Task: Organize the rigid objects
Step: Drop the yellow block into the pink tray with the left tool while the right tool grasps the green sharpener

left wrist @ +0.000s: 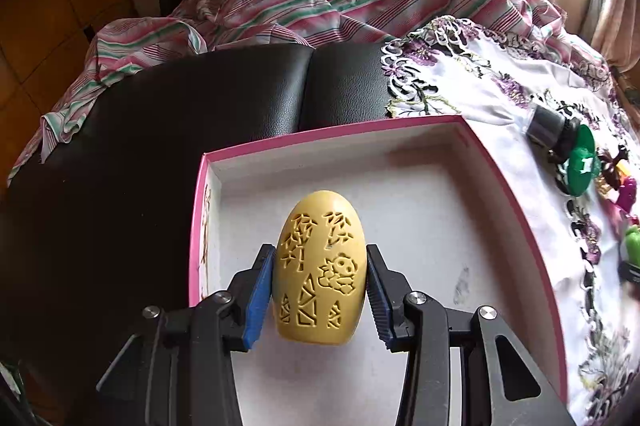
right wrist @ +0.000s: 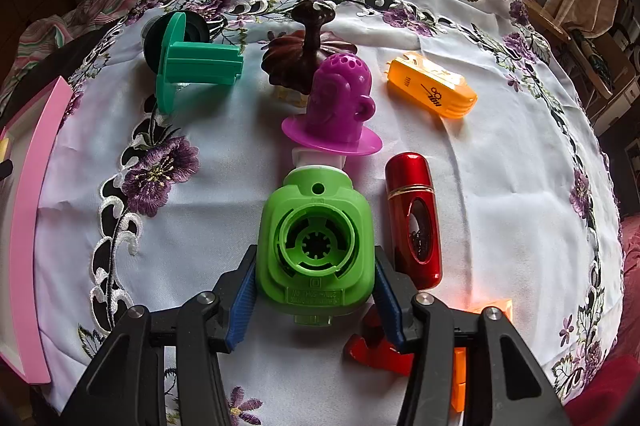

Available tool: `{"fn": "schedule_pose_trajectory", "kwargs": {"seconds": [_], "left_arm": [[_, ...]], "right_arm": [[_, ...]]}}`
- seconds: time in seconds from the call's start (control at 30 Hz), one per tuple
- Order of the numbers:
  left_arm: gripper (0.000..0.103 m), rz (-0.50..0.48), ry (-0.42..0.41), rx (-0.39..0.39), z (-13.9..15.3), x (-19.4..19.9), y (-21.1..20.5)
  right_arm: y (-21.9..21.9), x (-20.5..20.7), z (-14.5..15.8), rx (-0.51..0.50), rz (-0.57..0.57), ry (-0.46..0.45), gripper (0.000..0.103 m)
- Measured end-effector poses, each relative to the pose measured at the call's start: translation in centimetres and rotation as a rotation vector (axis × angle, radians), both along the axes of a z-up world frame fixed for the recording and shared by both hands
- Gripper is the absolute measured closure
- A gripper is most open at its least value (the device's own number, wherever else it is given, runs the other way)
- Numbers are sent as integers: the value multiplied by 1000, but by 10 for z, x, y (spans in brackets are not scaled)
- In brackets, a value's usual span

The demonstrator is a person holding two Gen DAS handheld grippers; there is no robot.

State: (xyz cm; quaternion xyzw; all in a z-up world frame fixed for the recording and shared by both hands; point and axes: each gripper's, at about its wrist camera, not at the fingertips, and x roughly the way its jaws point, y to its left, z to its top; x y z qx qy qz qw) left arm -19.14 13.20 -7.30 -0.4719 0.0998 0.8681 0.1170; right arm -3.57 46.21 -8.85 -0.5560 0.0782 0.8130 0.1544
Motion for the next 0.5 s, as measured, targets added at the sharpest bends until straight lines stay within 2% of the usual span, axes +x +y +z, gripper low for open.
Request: {"fn": "schedule_pose_trajectory", "kwargs": {"seconds": [0.23, 0.4, 0.5], "left_arm": [[58, 25, 15, 6, -4, -8, -4], [48, 38, 45, 25, 4, 0, -11], [47, 46, 58, 43, 10, 8, -16]], "right_arm": [[0, 0, 0, 0, 0, 0, 50], [0, 0, 0, 1, 1, 0, 50], [0, 0, 0, 1, 0, 0, 50]]}}
